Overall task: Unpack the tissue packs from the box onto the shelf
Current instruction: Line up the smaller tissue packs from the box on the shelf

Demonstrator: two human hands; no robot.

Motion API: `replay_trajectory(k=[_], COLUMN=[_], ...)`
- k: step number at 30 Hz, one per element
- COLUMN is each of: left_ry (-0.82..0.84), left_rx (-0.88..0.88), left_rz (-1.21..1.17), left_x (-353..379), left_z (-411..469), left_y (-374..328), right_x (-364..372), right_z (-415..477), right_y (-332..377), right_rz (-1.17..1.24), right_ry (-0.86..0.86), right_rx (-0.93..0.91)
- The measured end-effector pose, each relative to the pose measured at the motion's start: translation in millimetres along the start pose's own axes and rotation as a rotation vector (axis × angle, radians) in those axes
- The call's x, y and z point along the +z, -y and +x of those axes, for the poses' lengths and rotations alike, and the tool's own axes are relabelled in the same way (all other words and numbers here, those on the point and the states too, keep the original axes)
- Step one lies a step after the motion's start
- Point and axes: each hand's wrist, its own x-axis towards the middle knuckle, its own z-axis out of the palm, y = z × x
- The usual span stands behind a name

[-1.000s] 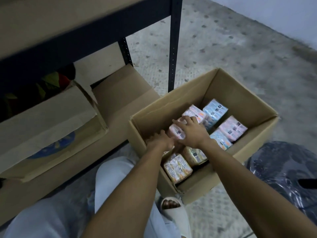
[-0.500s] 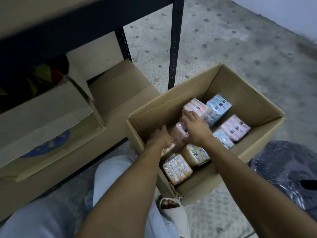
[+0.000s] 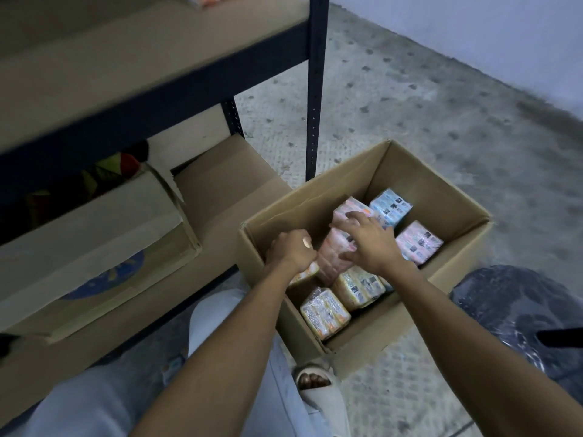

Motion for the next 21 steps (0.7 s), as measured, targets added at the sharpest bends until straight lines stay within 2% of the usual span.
replay_trajectory(k=[9, 21], left_ry=[-0.144, -0.394], left_rx=[0.128, 0.262], left_rz=[-0.034, -0.16], left_x=[-47.4, -107.2], left_z=[-44.4, -120.2], left_y=[-8.7, -19.2], right_x=[-39.5, -115.7], right_z=[-31.9, -94.4], right_y=[11.4, 38.0], right_rz=[0.283, 0.292], right_ry=[-0.165, -0.51], right_rx=[0.012, 0.043])
